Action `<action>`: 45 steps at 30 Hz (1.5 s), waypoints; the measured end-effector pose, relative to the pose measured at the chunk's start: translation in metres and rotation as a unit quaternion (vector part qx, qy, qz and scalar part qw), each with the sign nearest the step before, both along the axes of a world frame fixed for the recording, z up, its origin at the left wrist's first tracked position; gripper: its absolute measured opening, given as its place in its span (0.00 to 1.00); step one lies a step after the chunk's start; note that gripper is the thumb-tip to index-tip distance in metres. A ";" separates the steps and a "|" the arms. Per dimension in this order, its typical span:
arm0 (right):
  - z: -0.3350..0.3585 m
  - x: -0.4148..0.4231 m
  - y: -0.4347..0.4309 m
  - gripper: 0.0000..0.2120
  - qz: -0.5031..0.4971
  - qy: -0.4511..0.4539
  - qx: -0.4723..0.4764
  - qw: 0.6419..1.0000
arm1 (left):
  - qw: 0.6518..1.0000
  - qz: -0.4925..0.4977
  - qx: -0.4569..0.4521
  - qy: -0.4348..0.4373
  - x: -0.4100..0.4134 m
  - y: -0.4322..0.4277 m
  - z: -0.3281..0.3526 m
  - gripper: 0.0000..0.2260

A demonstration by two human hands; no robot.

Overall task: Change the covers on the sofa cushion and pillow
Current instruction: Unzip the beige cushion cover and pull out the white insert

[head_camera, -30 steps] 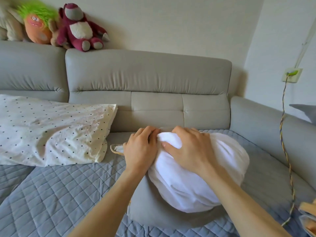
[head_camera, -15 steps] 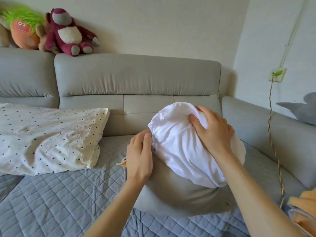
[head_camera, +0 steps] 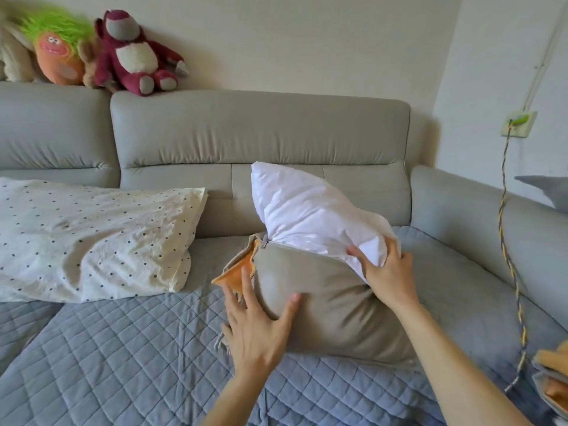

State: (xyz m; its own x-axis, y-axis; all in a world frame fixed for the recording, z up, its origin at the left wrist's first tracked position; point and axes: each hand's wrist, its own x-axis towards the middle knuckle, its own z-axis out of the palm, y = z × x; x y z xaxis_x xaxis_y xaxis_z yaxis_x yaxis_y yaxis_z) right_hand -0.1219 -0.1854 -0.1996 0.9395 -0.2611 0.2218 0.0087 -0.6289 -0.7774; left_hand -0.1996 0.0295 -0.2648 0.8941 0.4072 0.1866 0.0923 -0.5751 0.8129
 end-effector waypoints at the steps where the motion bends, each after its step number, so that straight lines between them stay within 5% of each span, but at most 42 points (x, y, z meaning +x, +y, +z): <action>1: 0.004 0.005 0.002 0.42 -0.008 -0.005 -0.003 1.000 | 1.000 0.016 0.014 0.020 -0.005 -0.004 -0.008 0.47; 7: 0.038 0.000 0.025 0.29 -0.012 -0.042 -0.111 0.993 | 0.999 -0.037 -0.037 -0.003 0.002 0.039 -0.008 0.39; 12: 0.084 -0.024 0.012 0.32 -0.074 -0.045 -0.146 0.985 | 0.994 -0.022 0.075 -0.075 0.050 0.103 0.077 0.36; 16: 0.079 -0.046 0.020 0.31 0.100 0.091 -0.154 0.979 | 0.973 0.053 0.226 -0.021 0.069 0.106 0.108 0.27; 20: 0.025 -0.055 0.024 0.53 0.105 0.145 -0.153 0.972 | 0.990 -0.005 0.059 0.125 0.034 0.065 0.051 0.36; 24: -0.023 -0.077 0.034 0.68 0.111 0.160 0.085 0.977 | 0.995 0.015 0.020 0.097 -0.006 0.046 0.022 0.42; 28: -0.041 -0.079 0.039 0.46 0.073 0.066 0.175 0.980 | 0.992 0.072 -0.060 0.087 -0.021 0.047 0.010 0.52; 33: -0.020 -0.072 0.051 0.23 0.098 0.012 0.292 0.951 | 0.999 0.045 -0.006 0.031 -0.002 0.077 0.015 0.46; 38: 0.018 -0.051 0.054 0.18 0.087 -0.079 0.358 0.926 | 0.992 0.014 0.073 -0.099 0.041 0.092 0.073 0.35; 45: -0.058 -0.057 0.071 0.29 0.064 0.046 0.253 0.964 | 0.965 0.042 0.260 -0.013 0.091 0.087 0.072 0.30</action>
